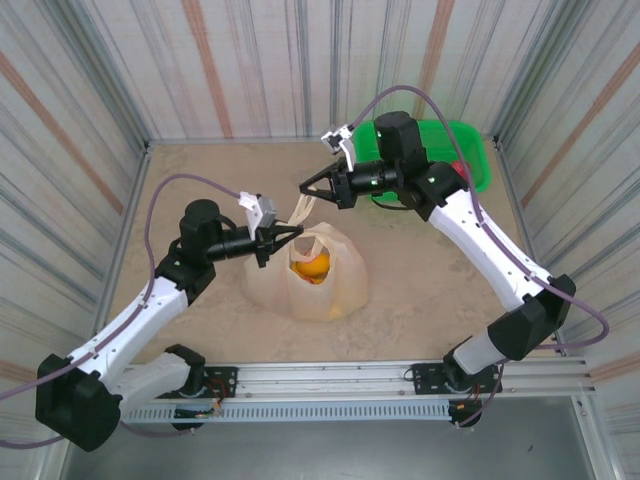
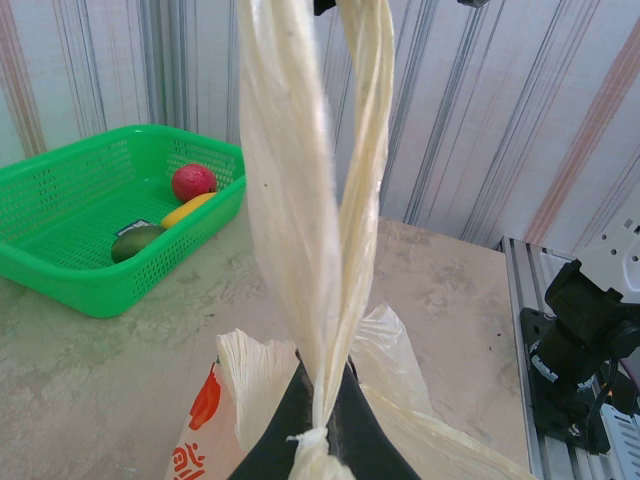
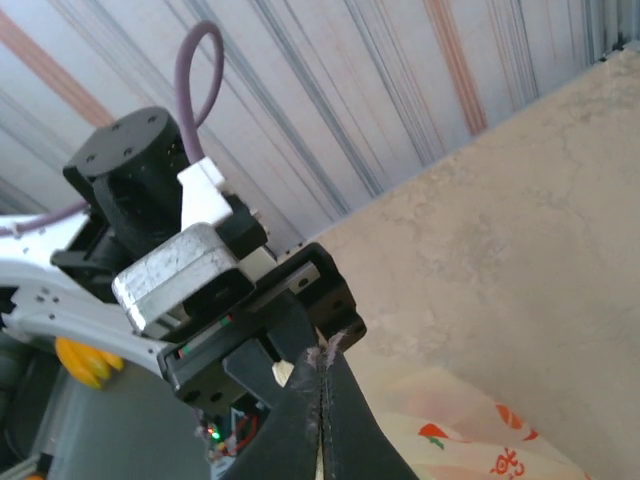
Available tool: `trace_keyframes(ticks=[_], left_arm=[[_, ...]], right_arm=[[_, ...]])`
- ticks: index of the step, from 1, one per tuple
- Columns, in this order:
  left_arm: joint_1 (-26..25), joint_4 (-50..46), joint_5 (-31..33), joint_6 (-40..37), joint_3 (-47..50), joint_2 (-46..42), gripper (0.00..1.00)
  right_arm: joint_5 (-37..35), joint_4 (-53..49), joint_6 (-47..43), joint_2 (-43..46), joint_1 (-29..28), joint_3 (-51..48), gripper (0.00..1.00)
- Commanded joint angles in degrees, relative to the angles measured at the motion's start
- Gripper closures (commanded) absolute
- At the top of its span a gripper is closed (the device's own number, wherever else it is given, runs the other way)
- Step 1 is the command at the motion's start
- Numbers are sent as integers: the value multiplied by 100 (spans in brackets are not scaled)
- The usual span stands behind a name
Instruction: Place the fake fruits into the plastic bag and tie a complex knot
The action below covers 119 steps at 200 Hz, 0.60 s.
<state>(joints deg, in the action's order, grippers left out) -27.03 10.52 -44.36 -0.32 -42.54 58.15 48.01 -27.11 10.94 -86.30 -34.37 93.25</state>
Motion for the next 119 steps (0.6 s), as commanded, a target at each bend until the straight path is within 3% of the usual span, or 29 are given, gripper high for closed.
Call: trace_keyframes(ticks=[1,50,119], left_arm=[[-22,-19,66,-150,73,-159,100],[-22,-65,128,-108,65,-135,100],[-4,36,313,22,112,-129,100]], right_arm=[[-29,-314,-79,169,78,172,100],[-246,312,-2,866,172,-493,100],[-589,1852,-572,2190,-534,-3064,100]])
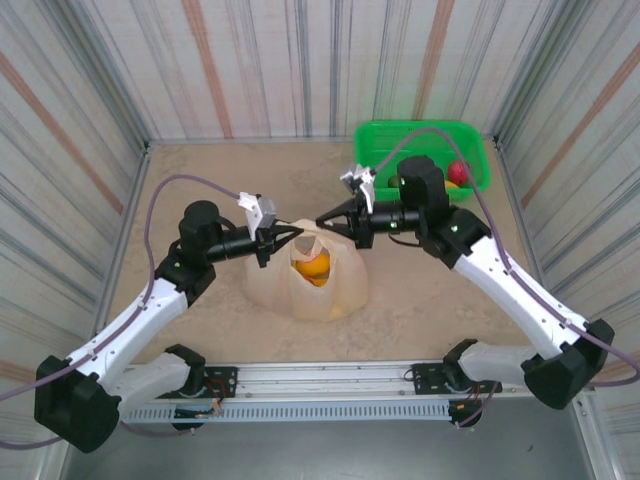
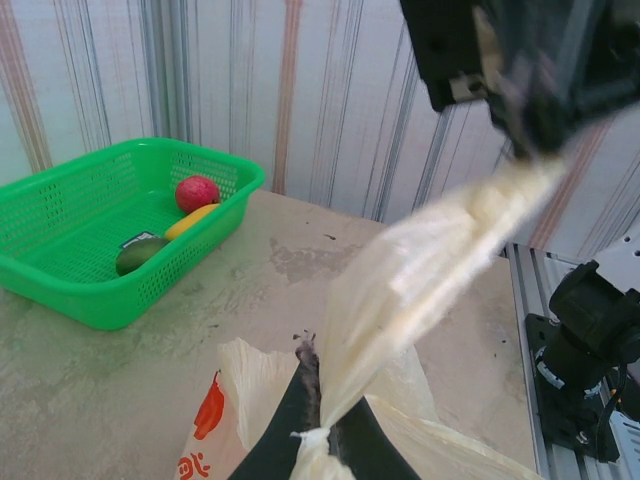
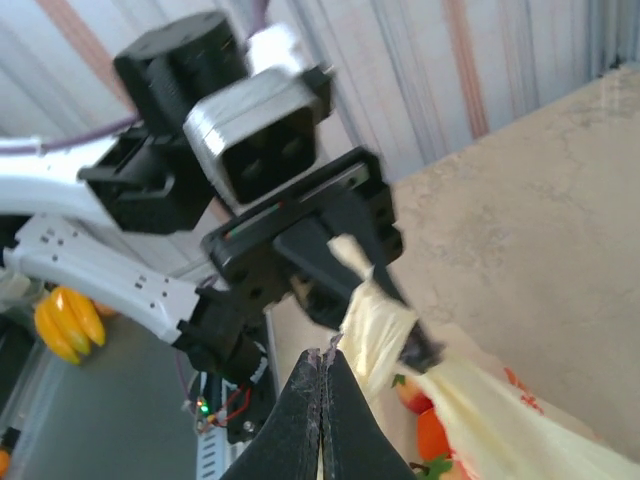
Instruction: Place the fake fruits into the plastic bag and tie a complex knot
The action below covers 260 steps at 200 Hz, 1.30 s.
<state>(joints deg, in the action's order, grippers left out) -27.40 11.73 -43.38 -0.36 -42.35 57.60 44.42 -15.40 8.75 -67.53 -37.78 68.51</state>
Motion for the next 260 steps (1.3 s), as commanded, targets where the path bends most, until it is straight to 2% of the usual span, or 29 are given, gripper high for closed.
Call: trace_keyframes(ticks=[1,19,38,56,92,108,188,260], left_arm=[[33,-83,215,27,89,-74,100],[33,-50,240,62,104,-57,100],[33,-6,371,202,120,-43,100],[33,47,399,296,125,-38,95],[-1,-105,417,328,78,-56,88],[2,-165,470,311,77,-89,83],[-11,-16,497,425,85,-64,72],[46,204,684,676,157,-114,54]], right_arm=[[-236,693,-355,316,-198,-605,100],[-259,947,-434,295,-342,-997,100],[-657,917,-755,108,-605,-1148,100],[-1084,874,-992,-76,-721,-1159,100],[-2008,1553,-1025,-144,-749,-1410,100],[-2200,1753,-960,-96,-645,-1487,100],[-2048,1831,-776,-259,-517,-1482,100],[-2001,1549,-820,-182,-632,-1335,100]])
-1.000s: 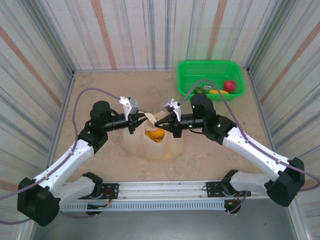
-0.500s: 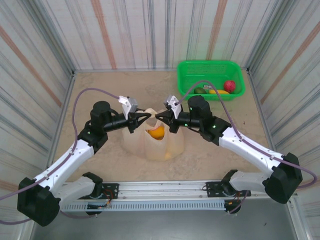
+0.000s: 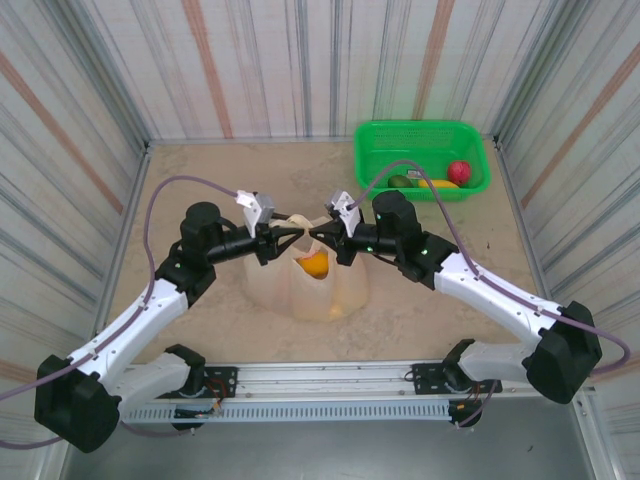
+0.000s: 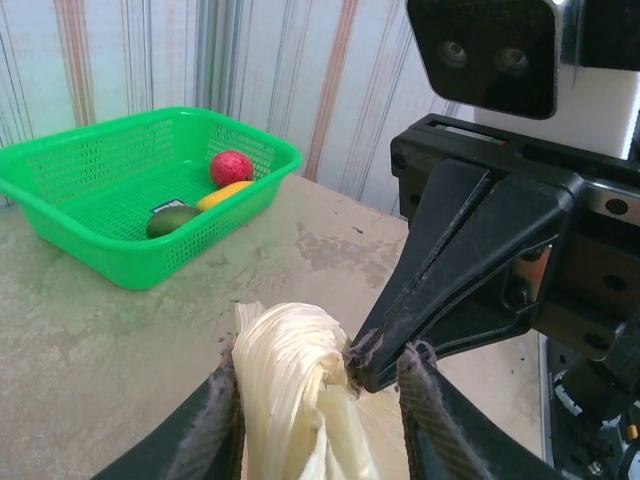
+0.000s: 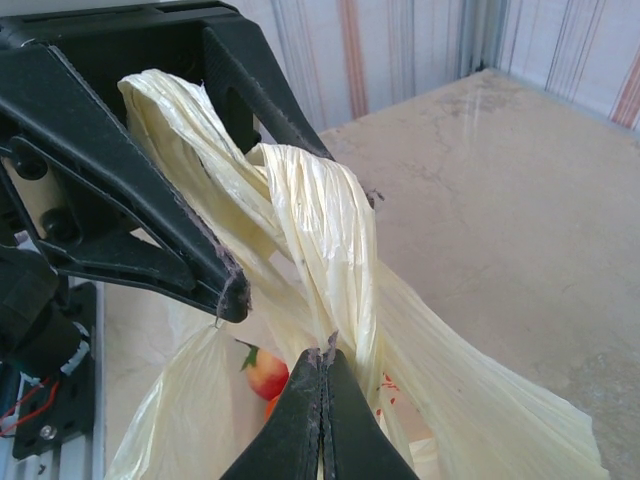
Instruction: Place the fake fruits into the plastic bag and tie a complex knot
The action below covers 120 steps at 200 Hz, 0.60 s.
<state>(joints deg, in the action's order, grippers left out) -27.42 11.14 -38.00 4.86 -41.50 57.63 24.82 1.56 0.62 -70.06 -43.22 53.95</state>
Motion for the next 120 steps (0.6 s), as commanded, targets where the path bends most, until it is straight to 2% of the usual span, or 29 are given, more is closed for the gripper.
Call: trace_keyframes(ticks=[1,33,76,120], left_arm=[[50,269,149,155,71,-118,53],[105,379,179,308,58,-34,52],[114,451,-97,403,-2,122,57],[114,348,-195,393,-28,134,56]], right_arm=[[-40,-152,-13,71,-89,127,100],[-15,-347,-79,63,-276,253,100],[-112,-366,-121,-10,-476,332,100],[-282,-339,-223,-109,-565,356,100]])
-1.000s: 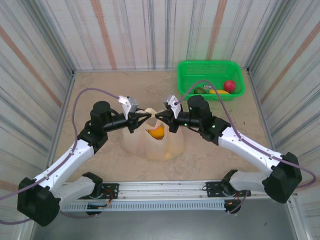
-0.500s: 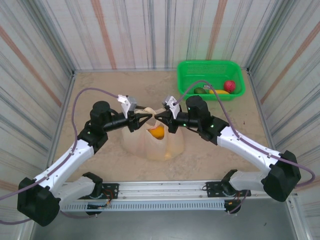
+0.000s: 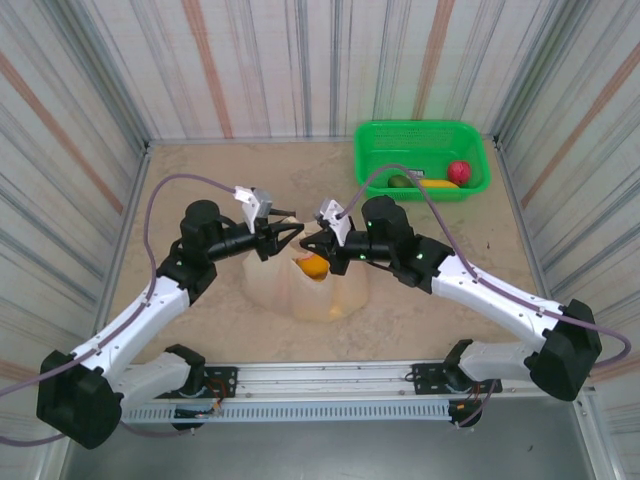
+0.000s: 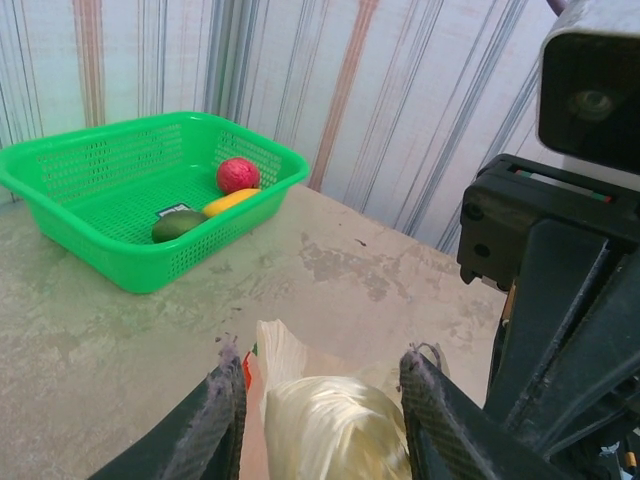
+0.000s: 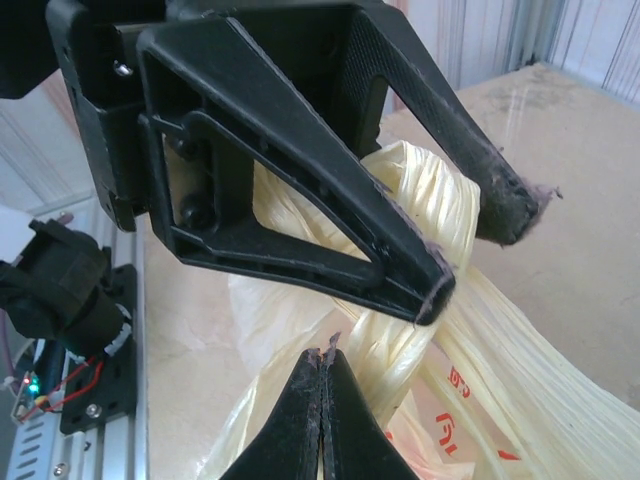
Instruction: Place the fake fruits into the plastic bag and tie a complex knot
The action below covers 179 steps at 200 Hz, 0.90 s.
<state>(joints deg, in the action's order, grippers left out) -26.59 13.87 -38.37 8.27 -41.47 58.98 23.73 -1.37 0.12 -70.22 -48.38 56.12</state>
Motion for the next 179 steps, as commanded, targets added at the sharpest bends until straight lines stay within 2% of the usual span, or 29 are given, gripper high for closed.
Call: trace_keyframes(ticks=[1,14,23,53,67,84,102,116,137,167,179], left_arm=[[35,69,-160,52,-33,-1,56],[33,40,-181,36,-39,13,57],[31,13,-223,19,-42,21,62],[31,37,-709,-196,-73,77,100],[32,32,-786,-280,-65,70,100],[31,46,-788,-425,-46,28,100],[31,28,-747,-583,-40,-48,100],[31,44,-747,-718,1,-116,100],[34,116,-756,-834,71,-192,100],[31,147,-872,-950,95,-219,100],[31,168,-904,-955,117,-228,100]], right_arm=[[-174,-43,-176,-100,-49,138,100],[-191,-35,-213,-133,-57,108,100],[-216,-24,-231,-172,-59,85,100],[-211,16,-242,-281,-53,11,100],[-119,-131,-304,-327,-25,105,100],[34,-464,-461,-302,-3,296,77],[506,-1131,-769,-86,92,650,63],[1209,-1627,-902,134,333,917,54],[2289,-2592,-1183,158,845,1527,54],[2126,-3595,-2103,-243,1277,2102,53],[2285,-3863,-2485,-474,1365,2271,51]])
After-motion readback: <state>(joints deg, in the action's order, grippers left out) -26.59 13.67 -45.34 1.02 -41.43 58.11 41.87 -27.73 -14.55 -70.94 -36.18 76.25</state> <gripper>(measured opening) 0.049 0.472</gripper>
